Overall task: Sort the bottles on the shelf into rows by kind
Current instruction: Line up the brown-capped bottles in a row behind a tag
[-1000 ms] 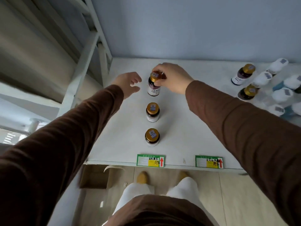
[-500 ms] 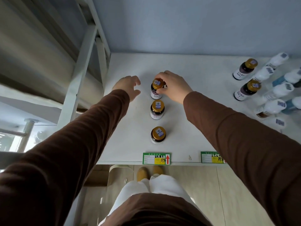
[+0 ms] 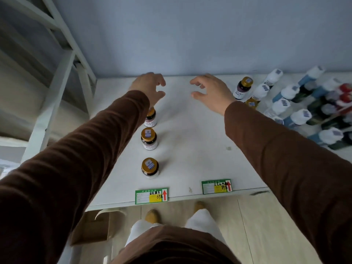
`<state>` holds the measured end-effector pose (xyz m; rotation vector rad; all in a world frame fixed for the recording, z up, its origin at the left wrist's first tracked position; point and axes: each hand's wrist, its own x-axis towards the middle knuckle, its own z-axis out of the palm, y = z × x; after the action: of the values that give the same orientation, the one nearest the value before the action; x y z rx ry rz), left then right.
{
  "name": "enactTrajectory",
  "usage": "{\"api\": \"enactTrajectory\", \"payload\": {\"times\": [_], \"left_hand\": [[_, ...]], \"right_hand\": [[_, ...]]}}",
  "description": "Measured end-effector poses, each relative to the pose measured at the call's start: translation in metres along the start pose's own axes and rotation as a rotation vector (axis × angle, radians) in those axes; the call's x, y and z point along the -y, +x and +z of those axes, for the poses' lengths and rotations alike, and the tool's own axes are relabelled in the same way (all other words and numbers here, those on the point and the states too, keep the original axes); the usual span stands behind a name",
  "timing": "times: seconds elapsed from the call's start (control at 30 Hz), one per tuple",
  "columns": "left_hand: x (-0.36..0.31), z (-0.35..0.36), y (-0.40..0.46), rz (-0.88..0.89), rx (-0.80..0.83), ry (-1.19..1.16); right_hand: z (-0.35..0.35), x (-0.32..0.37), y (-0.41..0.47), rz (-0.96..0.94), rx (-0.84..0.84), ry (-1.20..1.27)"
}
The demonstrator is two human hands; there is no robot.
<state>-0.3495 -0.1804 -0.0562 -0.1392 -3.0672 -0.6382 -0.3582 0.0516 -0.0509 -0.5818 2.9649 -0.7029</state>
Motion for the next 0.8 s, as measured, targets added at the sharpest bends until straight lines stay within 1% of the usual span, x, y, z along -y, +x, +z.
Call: {"api": "enactTrajectory", "payload": {"times": [0.1, 0.2, 0.37, 0.43, 0.63, 0.73, 0.8], "left_hand": [[-0.047, 0.020, 0.017, 0.022, 0.036, -0.062], [-0.091, 0.052, 0.035, 0.008, 0.075, -0.110], [-0.153, 0.111, 0.068, -0.088, 0.115, -0.235], [-0.170, 0.134, 0.081, -0.138, 0.112, -0.301], [-0.196, 0.187, 0.118, -0.242, 0.120, -0.427], [-0.202, 0.204, 0.134, -0.257, 0.144, -0.448], [-0.207, 0.212, 0.143, -0.223, 0.149, -0.397]], "right_hand": [[-0.028, -0.047, -0.003, 0.029, -0.010, -0.034], [-0.054, -0.099, -0.003, 0.053, -0.008, -0.077], [-0.089, -0.176, 0.010, 0.050, 0.032, -0.129], [-0.096, -0.198, 0.017, 0.028, 0.079, -0.144], [-0.093, -0.232, 0.036, -0.015, 0.275, -0.178], [-0.084, -0.240, 0.043, -0.040, 0.304, -0.169], [-0.077, -0.244, 0.046, -0.050, 0.287, -0.152]]}}
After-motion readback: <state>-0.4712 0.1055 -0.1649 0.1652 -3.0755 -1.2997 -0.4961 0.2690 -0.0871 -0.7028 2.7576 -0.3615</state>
